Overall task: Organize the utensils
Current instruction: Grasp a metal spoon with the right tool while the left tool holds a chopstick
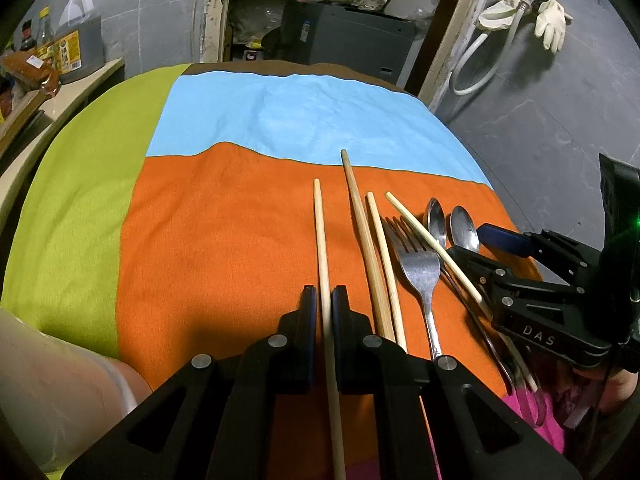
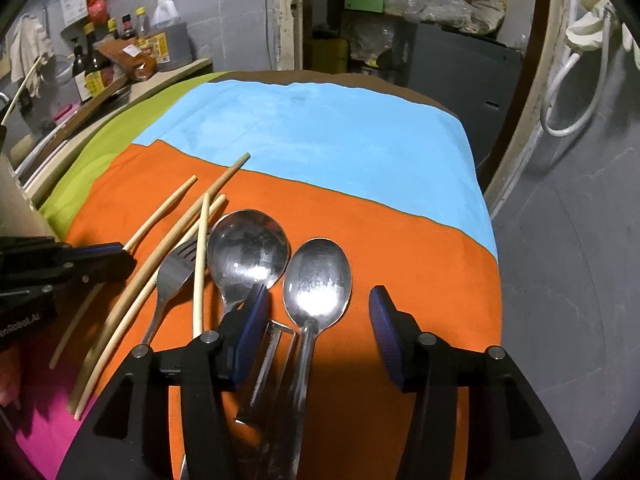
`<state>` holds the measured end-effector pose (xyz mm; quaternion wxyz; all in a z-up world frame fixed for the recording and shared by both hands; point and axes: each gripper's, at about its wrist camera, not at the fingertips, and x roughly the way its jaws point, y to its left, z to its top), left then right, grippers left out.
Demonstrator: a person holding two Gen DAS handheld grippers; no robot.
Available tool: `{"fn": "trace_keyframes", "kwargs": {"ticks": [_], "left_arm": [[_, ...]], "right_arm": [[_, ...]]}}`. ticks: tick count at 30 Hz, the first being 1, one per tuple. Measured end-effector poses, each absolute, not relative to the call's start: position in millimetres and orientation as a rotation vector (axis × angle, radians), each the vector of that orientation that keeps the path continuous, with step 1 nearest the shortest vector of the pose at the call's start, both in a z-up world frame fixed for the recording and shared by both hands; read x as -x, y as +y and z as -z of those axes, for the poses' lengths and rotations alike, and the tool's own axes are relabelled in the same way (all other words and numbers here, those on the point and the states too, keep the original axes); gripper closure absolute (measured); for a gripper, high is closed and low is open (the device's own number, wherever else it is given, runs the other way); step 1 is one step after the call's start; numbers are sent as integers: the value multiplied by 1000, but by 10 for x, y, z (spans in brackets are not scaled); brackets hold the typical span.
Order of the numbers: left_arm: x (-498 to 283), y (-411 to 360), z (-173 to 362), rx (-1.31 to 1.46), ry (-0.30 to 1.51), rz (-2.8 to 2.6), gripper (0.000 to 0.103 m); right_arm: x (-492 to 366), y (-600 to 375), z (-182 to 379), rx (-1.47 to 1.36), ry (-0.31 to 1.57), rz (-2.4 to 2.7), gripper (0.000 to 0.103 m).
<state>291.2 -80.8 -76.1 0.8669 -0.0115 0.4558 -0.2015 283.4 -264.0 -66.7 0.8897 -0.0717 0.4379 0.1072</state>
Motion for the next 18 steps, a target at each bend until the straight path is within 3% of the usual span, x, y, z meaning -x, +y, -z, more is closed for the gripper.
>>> {"fn": "trace_keyframes", "kwargs": {"ticks": [3, 6, 13, 18], "left_arm": [[-2928, -806, 767, 29, 960, 429, 97], [-2923, -806, 764, 24, 960, 433, 97], [-2898, -793, 741, 43, 968, 445, 100], [-2806, -802, 633, 62, 911, 467, 100]], "right_arm": [[-2885, -2656, 669, 115, 913, -227, 57], [-2920, -2684, 659, 85, 909, -213, 71], [-2865, -2656, 638, 105, 892, -189, 71], [-2682, -2771, 454, 56, 761, -173, 71]]}}
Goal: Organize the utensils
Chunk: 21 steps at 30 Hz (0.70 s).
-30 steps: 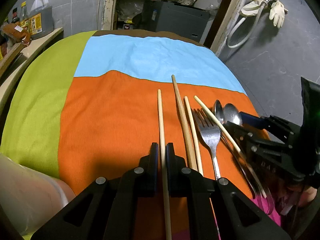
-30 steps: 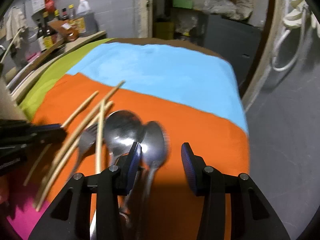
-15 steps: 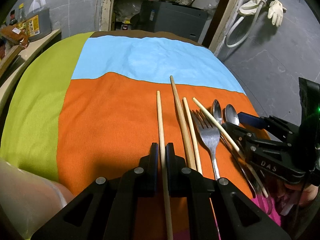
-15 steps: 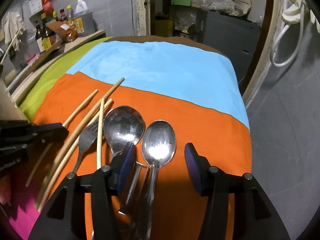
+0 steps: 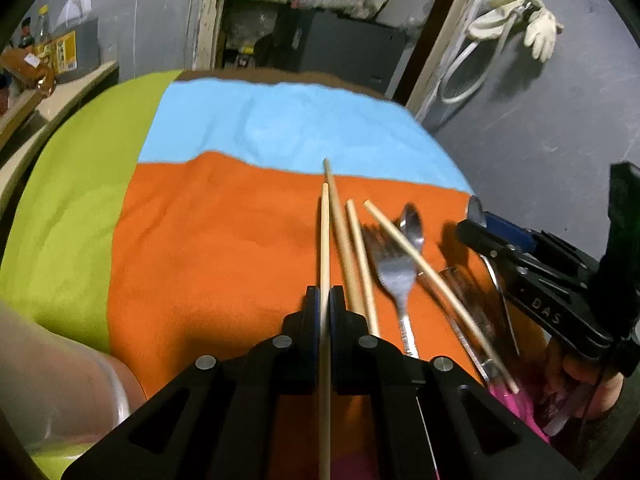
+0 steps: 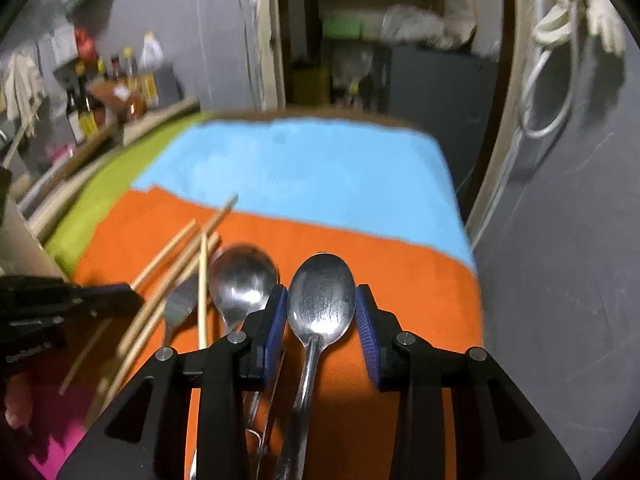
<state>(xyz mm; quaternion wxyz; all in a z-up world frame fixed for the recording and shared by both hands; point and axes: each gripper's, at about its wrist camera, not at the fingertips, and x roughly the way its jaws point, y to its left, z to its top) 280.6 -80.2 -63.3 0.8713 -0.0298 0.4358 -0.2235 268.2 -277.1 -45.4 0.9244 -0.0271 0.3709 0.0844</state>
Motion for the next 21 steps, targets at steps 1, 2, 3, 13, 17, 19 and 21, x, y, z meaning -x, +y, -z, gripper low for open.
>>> {"fn": "trace_keyframes", "kwargs": {"ticks": [1, 2, 3, 13, 17, 19, 21], "left_arm": [[-2775, -802, 593, 68, 887, 474, 100], [-2745, -798, 557, 72, 863, 478, 100], [-2707, -795, 510, 75, 831, 479, 100], [-2231, -674, -32, 149, 435, 476, 100], [-2044, -596, -274, 146, 302, 479, 100], [-1974, -531, -390, 149, 258, 474, 100], [-1931, -434, -496, 160, 228, 474, 100]], "right_arm": [[-2630, -2776, 418, 60, 733, -168, 71], [-2552, -2772, 362, 71, 693, -159, 71], [-2488, -2767, 320, 77, 660, -154, 71], [-1983, -2627, -213, 80, 321, -137, 71], [-1873, -2517, -459, 48, 227, -175, 71], [-1820, -2468, -567, 30, 186, -196, 71], [-1777, -2410, -697, 10, 138, -225, 71]]}}
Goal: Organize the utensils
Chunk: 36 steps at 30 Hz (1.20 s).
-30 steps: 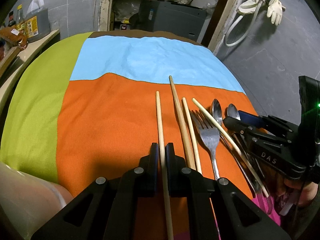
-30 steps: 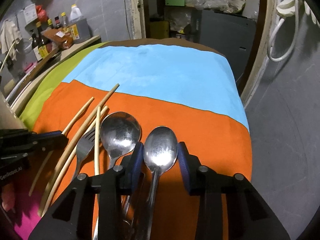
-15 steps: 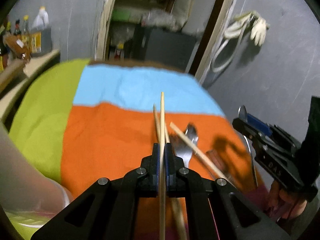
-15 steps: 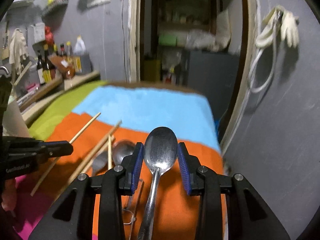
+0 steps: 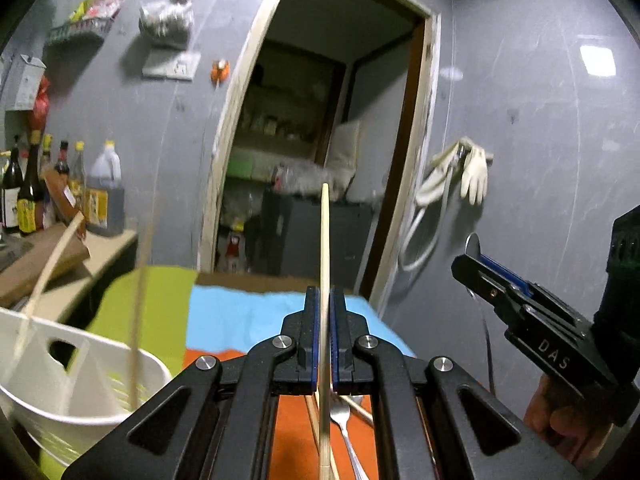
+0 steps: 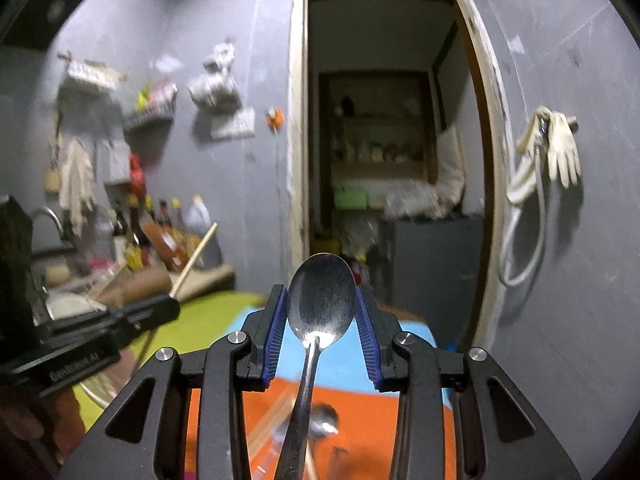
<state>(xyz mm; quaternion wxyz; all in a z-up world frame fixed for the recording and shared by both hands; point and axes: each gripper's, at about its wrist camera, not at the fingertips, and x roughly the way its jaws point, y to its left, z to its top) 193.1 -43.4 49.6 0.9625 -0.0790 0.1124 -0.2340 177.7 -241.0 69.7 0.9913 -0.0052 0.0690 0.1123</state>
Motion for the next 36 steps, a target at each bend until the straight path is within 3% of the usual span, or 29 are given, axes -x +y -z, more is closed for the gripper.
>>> {"fn": "trace_keyframes", "kwargs": {"ticks": [11, 21, 36], "left_arm": [[-1831, 511, -929, 171, 103, 269, 100], [-2049, 1650, -731, 375, 94, 98, 100], [-2227, 1630, -472, 390, 118, 62, 100]], "right_arm": [[-1908, -1783, -1095, -103, 8, -432, 71], [-2173, -1126, -1054, -243, 6, -565, 71], [-2412, -886, -603, -300, 51, -543, 71]]}}
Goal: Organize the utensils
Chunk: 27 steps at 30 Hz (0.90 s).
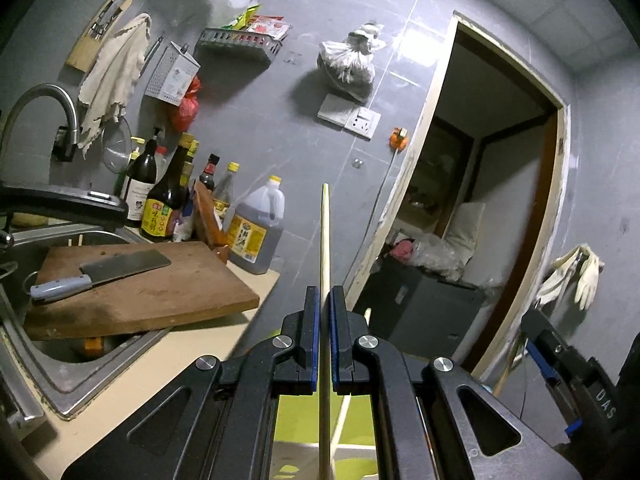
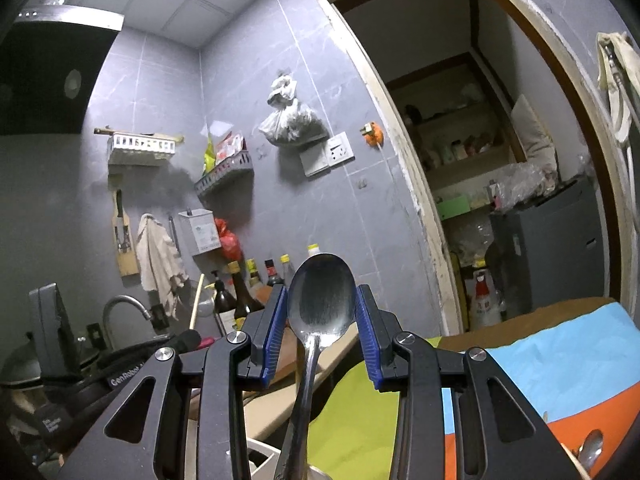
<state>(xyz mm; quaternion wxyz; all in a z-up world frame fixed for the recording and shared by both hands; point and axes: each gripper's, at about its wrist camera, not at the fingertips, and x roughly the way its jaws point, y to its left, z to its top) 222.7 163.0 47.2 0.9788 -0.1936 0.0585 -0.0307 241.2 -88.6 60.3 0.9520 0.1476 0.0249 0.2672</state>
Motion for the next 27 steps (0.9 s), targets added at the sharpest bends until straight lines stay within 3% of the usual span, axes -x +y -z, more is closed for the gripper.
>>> {"fn": "trace_keyframes", "kwargs": {"ticks": [27], "left_arm": [[-2053, 1313, -142, 215, 267, -6, 100]], "right_arm": [[-2256, -773, -293, -125, 211, -627, 70]]}}
